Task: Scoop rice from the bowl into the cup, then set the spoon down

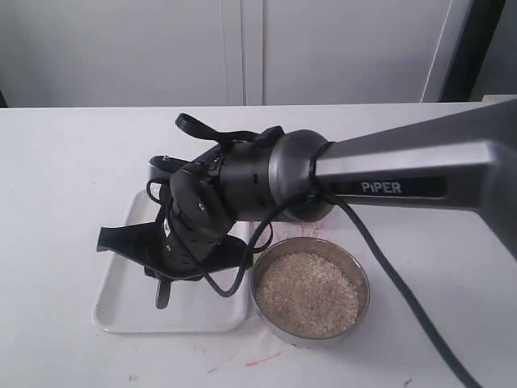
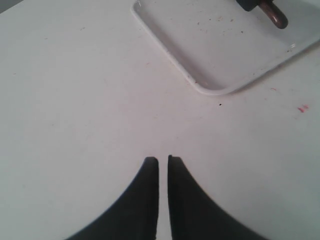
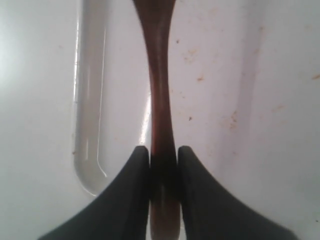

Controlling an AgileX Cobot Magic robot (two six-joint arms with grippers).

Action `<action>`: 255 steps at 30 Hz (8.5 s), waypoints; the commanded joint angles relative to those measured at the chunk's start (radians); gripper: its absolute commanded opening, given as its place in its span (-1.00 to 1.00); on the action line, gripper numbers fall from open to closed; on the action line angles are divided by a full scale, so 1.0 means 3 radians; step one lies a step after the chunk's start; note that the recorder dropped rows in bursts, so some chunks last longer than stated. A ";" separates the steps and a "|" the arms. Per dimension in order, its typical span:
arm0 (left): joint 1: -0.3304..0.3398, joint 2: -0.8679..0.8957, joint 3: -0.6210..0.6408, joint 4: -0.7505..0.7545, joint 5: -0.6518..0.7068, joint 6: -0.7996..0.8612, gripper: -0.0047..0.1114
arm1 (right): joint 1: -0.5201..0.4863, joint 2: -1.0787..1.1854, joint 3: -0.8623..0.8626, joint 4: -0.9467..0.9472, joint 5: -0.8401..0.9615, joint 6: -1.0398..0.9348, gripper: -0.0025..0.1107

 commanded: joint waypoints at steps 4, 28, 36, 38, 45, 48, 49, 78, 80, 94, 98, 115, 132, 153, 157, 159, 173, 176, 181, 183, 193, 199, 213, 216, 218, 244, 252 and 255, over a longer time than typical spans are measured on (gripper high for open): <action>-0.0006 -0.0010 0.0031 -0.0002 0.0111 -0.0019 -0.67 | 0.0051 0.0017 -0.0007 -0.0018 -0.0108 0.0003 -0.96; -0.0006 -0.0010 0.0031 -0.0002 0.0111 -0.0019 -0.67 | 0.0089 0.0169 -0.0007 -0.0054 -0.0189 0.0016 -0.96; -0.0006 -0.0010 0.0031 -0.0002 0.0111 -0.0019 -0.67 | 0.0089 0.0252 -0.0007 -0.0054 -0.0207 0.0016 -0.96; -0.0006 -0.0010 0.0031 -0.0002 0.0111 -0.0019 -0.67 | 0.0089 0.0252 -0.0007 -0.0054 -0.0227 0.0016 -0.96; -0.0006 -0.0010 0.0031 -0.0002 0.0111 -0.0019 -0.67 | 0.0089 0.0252 -0.0007 -0.0054 -0.0247 0.0016 -0.96; -0.0006 -0.0010 0.0031 -0.0002 0.0111 -0.0019 -0.67 | 0.0089 0.0252 -0.0007 -0.0054 -0.0247 0.0016 -0.96; -0.0006 -0.0010 0.0031 -0.0002 0.0111 -0.0019 -0.67 | 0.0089 0.0252 -0.0007 -0.0054 -0.0247 0.0016 -0.96; -0.0006 -0.0010 0.0031 -0.0002 0.0111 -0.0019 -0.67 | 0.0089 0.0252 -0.0007 -0.0054 -0.0288 0.0016 -0.69; -0.0006 -0.0010 0.0031 -0.0002 0.0111 -0.0019 -0.67 | 0.0089 0.0252 -0.0007 -0.0054 -0.0288 0.0016 -0.60; -0.0006 -0.0010 0.0031 -0.0002 0.0111 -0.0019 -0.67 | 0.0089 0.0221 -0.0007 -0.0031 -0.0311 0.0018 -0.28; -0.0006 -0.0010 0.0031 -0.0002 0.0111 -0.0019 -0.67 | 0.0089 0.0154 -0.0007 -0.0031 -0.0374 0.0033 -0.28; -0.0006 -0.0010 0.0031 -0.0002 0.0111 -0.0019 -0.67 | 0.0089 -0.0390 -0.0007 -0.0031 -0.0360 -0.0025 -0.61; -0.0006 -0.0010 0.0031 -0.0002 0.0111 -0.0019 -0.67 | 0.0091 -0.1254 0.0000 -0.0054 -0.0208 -0.1125 -0.96; -0.0006 -0.0010 0.0031 -0.0002 0.0111 -0.0019 -0.67 | 0.0228 -0.2688 0.0143 -0.0054 -0.0094 -0.1863 -0.96; -0.0006 -0.0010 0.0031 -0.0002 0.0111 -0.0019 -0.67 | 0.0228 -0.2961 0.0298 -0.0054 -0.0086 -0.2015 -0.96; -0.0006 -0.0010 0.0031 -0.0002 0.0111 -0.0019 -0.67 | 0.0228 -0.3095 0.0399 -0.0054 -0.0086 -0.2081 -0.96; -0.0006 -0.0010 0.0031 -0.0002 0.0111 -0.0019 -0.67 | 0.0228 -0.4237 0.1375 -0.0054 -0.0130 -0.2212 -0.96; -0.0006 -0.0010 0.0031 -0.0002 0.0111 -0.0019 -0.67 | 0.0228 -0.4517 0.1584 -0.0054 -0.0139 -0.2252 -0.96; -0.0006 -0.0010 0.0031 -0.0002 0.0111 -0.0019 -0.67 | 0.0228 -0.4945 0.1911 -0.0054 -0.0139 -0.2260 -0.96; -0.0006 -0.0010 0.0031 -0.0002 0.0111 -0.0019 -0.67 | 0.0228 -0.5130 0.2039 -0.0054 -0.0139 -0.2260 -0.96; -0.0006 -0.0010 0.0031 -0.0002 0.0111 -0.0019 -0.67 | 0.0228 -0.6205 0.2626 -0.0054 -0.0190 -0.2260 -0.96; -0.0006 -0.0010 0.0031 -0.0002 0.0111 -0.0019 -0.67 | 0.0228 -0.6701 0.2941 -0.0054 -0.0196 -0.2266 -0.96; 0.0000 -0.0010 0.0031 0.0008 0.0110 -0.0019 -0.67 | 0.0228 -0.6701 0.3942 -0.0054 -0.1347 -0.2273 -0.96; 0.0000 -0.0010 0.0031 0.0008 0.0110 -0.0019 -0.67 | 0.0228 -0.6701 0.4110 -0.0054 -0.1460 -0.2273 -0.96; 0.0000 -0.0010 0.0031 0.0008 0.0110 -0.0019 -0.67 | 0.0228 -0.6701 0.4215 -0.0054 -0.1484 -0.2273 -0.96; 0.0000 -0.0010 0.0031 0.0008 0.0110 -0.0019 -0.67 | 0.0228 -0.6701 0.4608 -0.0054 -0.1259 -0.2312 -0.96; 0.0000 -0.0010 0.0031 0.0008 0.0110 -0.0019 -0.67 | 0.0228 -0.6701 0.4608 -0.0054 -0.1259 -0.2312 -0.96; 0.0000 -0.0010 0.0031 0.0008 0.0110 -0.0019 -0.67 | 0.0228 -0.6701 0.4608 -0.0054 -0.1259 -0.2312 -0.96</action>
